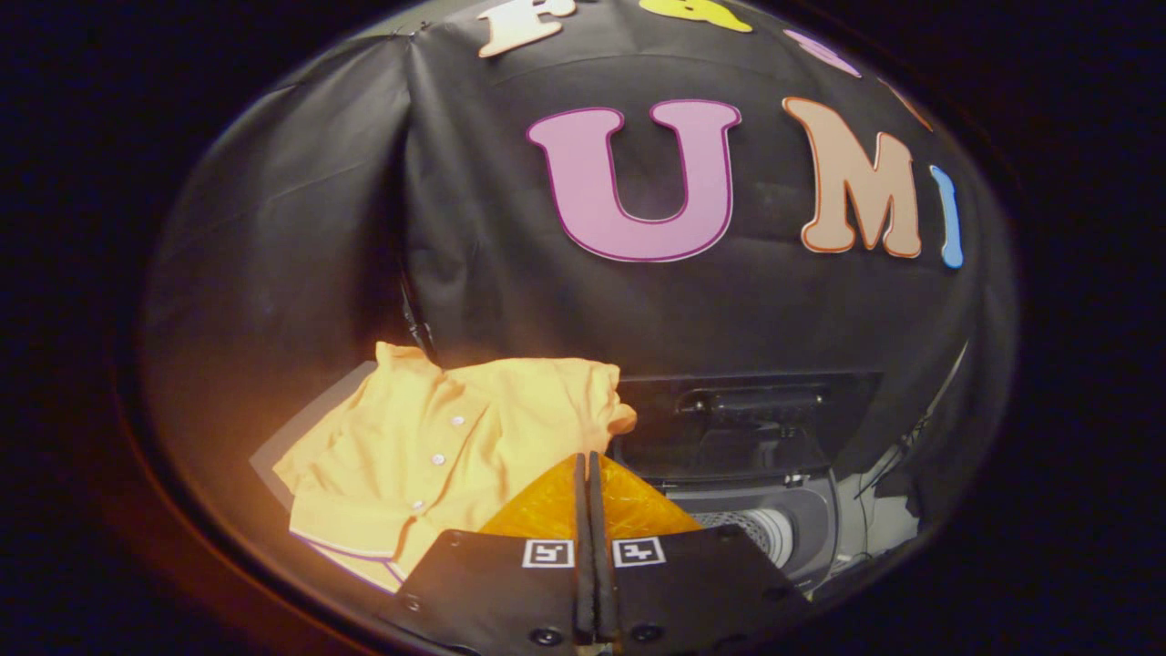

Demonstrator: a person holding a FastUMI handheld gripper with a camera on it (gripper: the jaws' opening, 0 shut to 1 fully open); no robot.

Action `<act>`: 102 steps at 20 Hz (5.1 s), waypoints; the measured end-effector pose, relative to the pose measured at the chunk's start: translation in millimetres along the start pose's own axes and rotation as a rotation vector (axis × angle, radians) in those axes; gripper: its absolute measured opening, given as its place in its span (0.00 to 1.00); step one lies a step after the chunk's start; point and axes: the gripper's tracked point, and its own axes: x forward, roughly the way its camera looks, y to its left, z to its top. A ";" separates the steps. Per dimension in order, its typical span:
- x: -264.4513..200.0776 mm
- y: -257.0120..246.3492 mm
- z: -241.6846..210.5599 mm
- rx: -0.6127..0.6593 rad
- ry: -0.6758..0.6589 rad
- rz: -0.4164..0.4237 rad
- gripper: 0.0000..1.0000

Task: Put the clothes into the washing machine and then close the washing machine lid.

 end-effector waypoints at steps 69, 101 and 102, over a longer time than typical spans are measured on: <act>7.3 -189.1 4.9 -0.107 -0.123 -0.496 0.33; 135.2 -185.7 42.9 -0.099 -0.167 -0.419 0.97; 135.8 -186.0 40.3 -0.090 -0.162 -0.412 0.97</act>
